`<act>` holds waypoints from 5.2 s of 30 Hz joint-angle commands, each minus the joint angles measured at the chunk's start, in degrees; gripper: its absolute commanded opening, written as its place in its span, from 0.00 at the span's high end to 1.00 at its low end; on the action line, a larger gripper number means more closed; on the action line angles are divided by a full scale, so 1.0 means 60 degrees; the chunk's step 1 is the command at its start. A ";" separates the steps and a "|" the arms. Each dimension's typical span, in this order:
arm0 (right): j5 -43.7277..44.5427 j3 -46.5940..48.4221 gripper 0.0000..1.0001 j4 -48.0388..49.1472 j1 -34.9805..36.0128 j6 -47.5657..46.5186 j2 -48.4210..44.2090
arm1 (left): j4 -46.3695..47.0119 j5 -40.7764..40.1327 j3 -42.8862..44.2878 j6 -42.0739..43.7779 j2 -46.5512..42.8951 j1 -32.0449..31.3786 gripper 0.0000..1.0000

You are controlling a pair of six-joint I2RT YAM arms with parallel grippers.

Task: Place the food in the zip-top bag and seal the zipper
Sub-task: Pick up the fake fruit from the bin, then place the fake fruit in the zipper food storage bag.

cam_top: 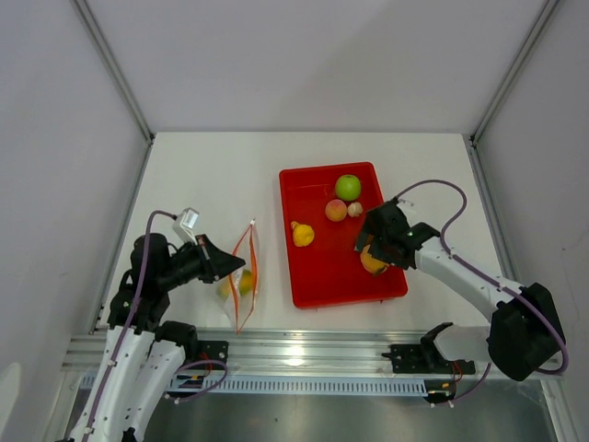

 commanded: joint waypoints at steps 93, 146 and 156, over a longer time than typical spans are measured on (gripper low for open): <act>-0.3969 0.1434 0.90 0.6319 0.6044 -0.2948 0.1761 | 0.1188 -0.0958 -0.0509 -0.1289 -0.0428 -0.1515 0.99; -0.2750 0.1302 0.11 0.5117 0.5136 -0.2888 0.0502 | 0.0792 -0.1222 -0.0113 -0.1391 -0.0941 -0.1603 0.99; -0.3483 0.2063 0.35 0.5426 0.4842 -0.3093 0.1542 | 0.0910 -0.1075 -0.0127 -0.1509 -0.0927 -0.1603 0.99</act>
